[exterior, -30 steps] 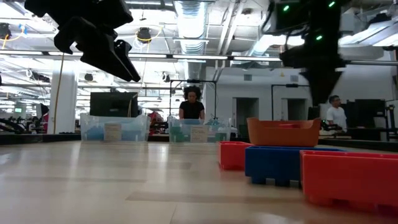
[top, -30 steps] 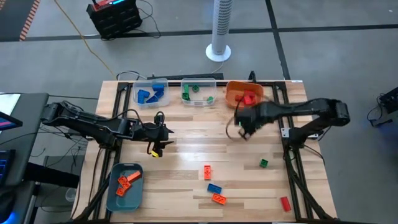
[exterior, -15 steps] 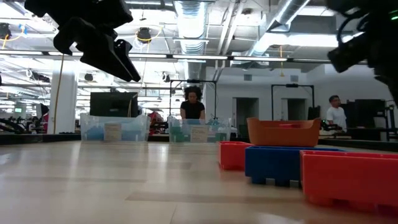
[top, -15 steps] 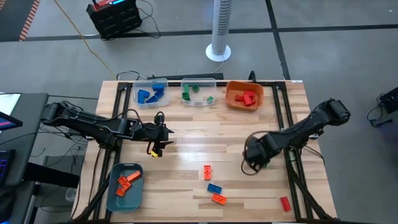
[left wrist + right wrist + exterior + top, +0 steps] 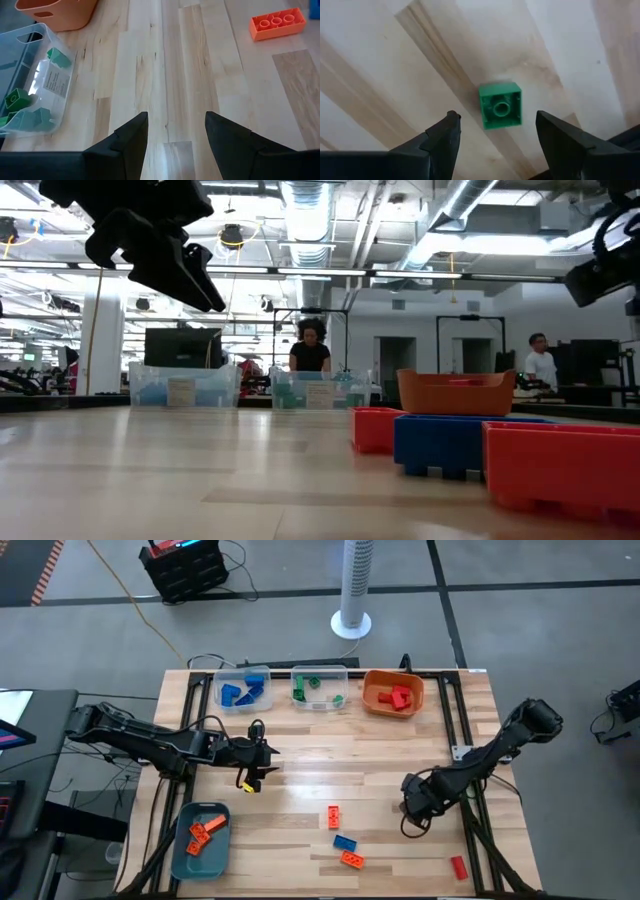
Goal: Sort blocks
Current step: Put the top green game piece into the right transparent bin
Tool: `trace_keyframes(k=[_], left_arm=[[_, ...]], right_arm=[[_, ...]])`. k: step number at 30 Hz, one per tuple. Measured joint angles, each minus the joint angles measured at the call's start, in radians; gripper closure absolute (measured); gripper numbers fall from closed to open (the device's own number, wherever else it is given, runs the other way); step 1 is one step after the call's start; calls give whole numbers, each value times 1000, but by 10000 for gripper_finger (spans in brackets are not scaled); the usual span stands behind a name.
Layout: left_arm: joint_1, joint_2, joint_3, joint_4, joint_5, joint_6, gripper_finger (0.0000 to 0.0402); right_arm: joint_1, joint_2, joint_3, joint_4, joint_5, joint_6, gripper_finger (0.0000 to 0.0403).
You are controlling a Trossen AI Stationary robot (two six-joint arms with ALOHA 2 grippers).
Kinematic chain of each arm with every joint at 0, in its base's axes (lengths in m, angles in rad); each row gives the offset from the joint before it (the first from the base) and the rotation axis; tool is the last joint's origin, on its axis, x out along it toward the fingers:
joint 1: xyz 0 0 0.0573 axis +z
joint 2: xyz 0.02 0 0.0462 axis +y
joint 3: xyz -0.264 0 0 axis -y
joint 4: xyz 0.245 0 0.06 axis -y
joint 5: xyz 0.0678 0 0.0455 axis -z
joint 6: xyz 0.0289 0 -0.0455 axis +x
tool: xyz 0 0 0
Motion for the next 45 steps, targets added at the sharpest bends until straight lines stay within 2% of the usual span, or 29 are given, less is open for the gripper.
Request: trace_keyframes(k=[14, 20, 26, 34, 45], left_arm=[[0, 0, 1, -19, 0, -13, 210], [0, 0, 1, -22, 0, -14, 210], [0, 0, 1, -23, 0, -5, 210], [0, 0, 1, -23, 0, -8, 210], [0, 0, 1, -20, 0, 3, 210]], right_arm=[[-44, 0, -69, 17, 0, -39, 97], [-44, 0, -135, 153, 2, -39, 96], [-44, 0, -145, 133, 3, -35, 105], [-44, 0, -145, 134, 3, -39, 151], [-44, -2, -142, 229, 24, -10, 284]])
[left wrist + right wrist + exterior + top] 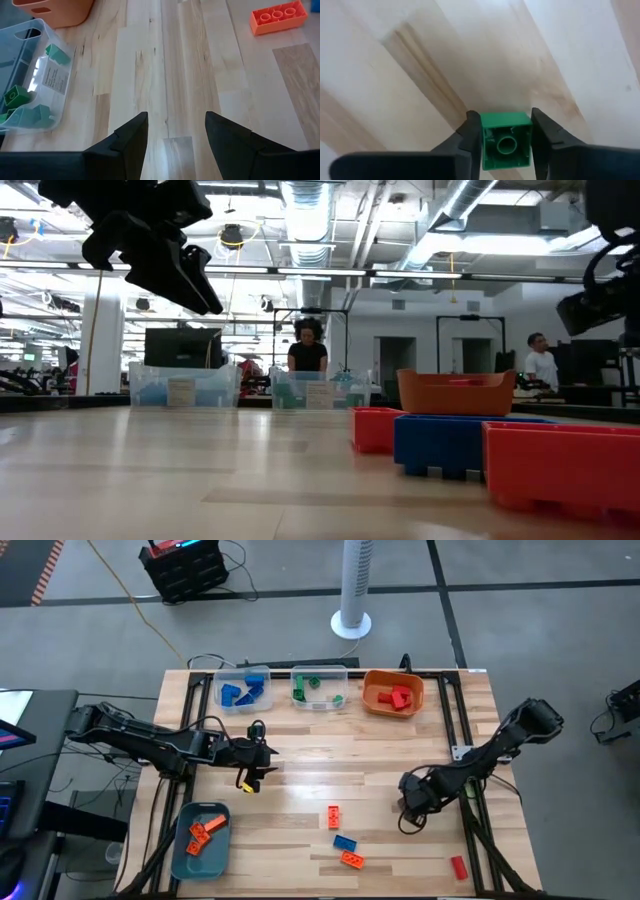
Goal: Sort blocks
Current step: Put the top green game piece into the right transparent bin
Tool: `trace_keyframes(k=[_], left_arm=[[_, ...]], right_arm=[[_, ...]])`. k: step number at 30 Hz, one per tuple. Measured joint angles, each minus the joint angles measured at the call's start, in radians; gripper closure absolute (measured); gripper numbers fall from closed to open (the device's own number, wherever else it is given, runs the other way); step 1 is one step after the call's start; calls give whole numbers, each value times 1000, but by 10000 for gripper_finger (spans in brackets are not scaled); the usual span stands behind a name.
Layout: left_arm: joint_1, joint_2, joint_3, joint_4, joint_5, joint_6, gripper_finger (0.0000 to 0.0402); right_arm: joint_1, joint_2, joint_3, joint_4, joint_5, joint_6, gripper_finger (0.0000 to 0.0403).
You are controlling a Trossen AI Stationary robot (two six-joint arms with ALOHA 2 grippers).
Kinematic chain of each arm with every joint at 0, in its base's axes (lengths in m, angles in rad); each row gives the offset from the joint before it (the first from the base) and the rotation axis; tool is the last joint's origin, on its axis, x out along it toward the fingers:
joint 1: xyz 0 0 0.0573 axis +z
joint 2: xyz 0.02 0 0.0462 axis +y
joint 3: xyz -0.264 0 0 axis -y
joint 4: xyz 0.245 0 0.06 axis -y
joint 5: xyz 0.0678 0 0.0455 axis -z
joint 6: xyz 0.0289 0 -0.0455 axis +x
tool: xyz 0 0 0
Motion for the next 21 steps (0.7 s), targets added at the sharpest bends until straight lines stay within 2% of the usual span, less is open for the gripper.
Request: trace_keyframes(k=[3, 9, 13, 16, 21], left_arm=[[0, 0, 0, -3, 0, -7, 210], [0, 0, 0, 7, 0, -3, 210], [0, 0, 0, 9, 0, -10, 210], [0, 6, 0, 22, 0, -15, 210], [0, 7, 0, 20, 0, -30, 210]], right_arm=[[0, 1, 11, 14, 26, 2, 292], [-35, 2, 69, 8, 83, -45, 273], [-101, 2, 119, 50, 210, -113, 271], [-178, 2, 132, 168, 314, -198, 271], [-373, 2, 132, 449, 343, -363, 271]])
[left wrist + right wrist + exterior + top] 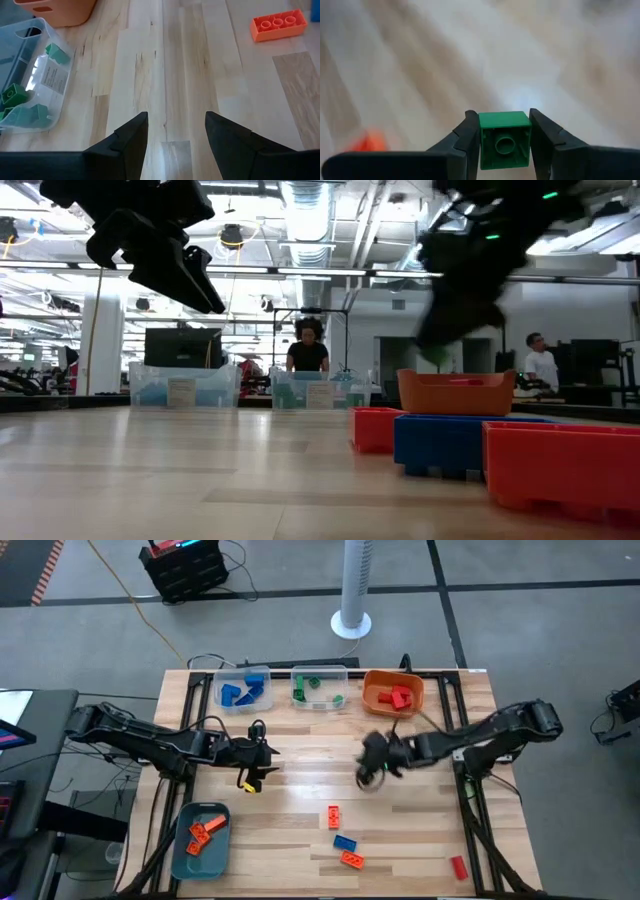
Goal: Sort blocks
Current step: Put the top green game piece into the right transparent bin
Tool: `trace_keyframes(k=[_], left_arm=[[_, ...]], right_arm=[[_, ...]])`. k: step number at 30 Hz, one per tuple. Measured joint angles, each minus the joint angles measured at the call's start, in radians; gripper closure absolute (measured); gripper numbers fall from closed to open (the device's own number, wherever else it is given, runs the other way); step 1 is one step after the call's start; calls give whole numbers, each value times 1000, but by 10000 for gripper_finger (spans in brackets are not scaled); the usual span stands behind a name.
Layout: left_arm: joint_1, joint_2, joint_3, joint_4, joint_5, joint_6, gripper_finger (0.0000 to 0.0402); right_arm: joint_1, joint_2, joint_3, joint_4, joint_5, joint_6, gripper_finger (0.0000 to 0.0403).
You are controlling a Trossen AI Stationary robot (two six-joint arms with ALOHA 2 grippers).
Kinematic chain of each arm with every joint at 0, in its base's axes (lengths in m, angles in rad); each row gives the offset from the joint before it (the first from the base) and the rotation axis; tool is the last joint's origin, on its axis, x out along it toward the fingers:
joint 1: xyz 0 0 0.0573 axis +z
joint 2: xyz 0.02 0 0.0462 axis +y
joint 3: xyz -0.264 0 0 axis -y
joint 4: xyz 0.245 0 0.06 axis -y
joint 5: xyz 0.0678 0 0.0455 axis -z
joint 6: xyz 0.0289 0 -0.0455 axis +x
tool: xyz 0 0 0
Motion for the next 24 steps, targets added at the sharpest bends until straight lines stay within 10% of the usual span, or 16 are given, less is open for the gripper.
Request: trace_keyframes(k=[11, 24], left_arm=[[-69, -4, -52, 107, -151, 27, 221], [-113, -10, -149, 216, -158, -8, 228]], right_arm=[[-371, 82, 100, 253, -19, -355, 271], [-535, 524, 641, 168, -56, -555, 271]])
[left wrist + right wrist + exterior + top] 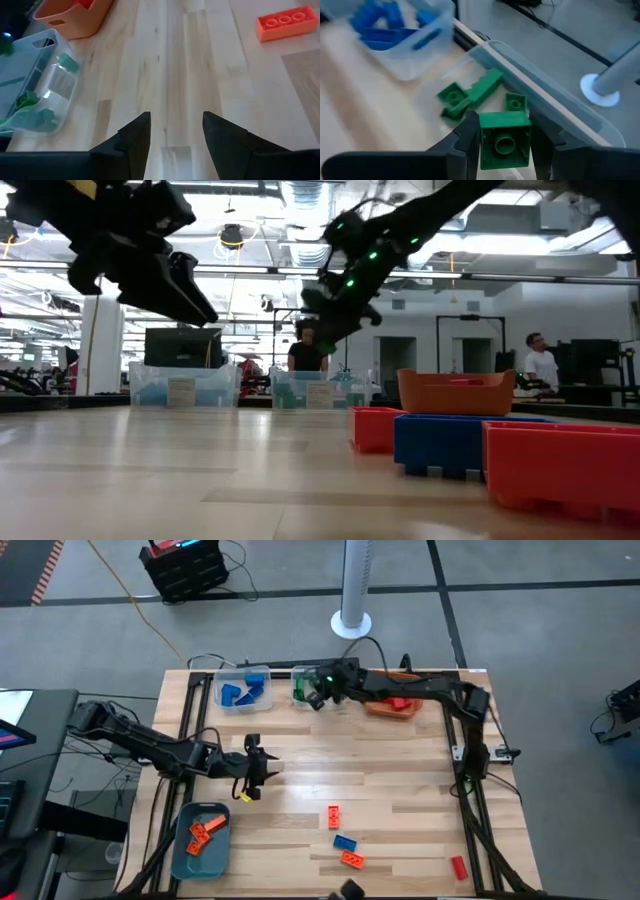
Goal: Sort blocks
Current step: Put the top green game piece into the right transparent bin, then put the orange game piece into the blue bin
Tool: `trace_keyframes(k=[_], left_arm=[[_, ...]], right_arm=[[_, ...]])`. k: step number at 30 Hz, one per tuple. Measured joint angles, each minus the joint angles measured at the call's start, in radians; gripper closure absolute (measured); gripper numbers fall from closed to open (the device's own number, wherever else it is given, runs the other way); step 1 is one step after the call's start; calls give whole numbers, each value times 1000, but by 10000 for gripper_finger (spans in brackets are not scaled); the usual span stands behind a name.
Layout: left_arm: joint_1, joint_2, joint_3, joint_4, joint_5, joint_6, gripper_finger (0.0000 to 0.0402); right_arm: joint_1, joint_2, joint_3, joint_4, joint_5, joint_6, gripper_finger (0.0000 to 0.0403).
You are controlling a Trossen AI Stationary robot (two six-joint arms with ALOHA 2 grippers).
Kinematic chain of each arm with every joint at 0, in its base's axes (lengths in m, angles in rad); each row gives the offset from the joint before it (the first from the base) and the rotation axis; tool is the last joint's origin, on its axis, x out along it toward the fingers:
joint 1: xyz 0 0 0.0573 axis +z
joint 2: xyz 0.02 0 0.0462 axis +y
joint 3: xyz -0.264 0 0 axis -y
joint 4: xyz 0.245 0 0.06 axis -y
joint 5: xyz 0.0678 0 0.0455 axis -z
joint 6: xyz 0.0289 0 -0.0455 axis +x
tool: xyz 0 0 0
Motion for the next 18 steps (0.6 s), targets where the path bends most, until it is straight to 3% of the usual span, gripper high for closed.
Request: trace_keyframes(k=[5, 11, 18], left_arm=[[-29, 0, 0, -49, 0, -31, 228], [-36, 1, 0, -79, 0, -48, 228], [-36, 1, 0, -77, 0, -50, 228]], right_arm=[[-34, 149, 179, -111, -20, -11, 260], [-42, 270, 323, -273, -45, -38, 206], [-29, 210, 368, -420, -52, -89, 160]])
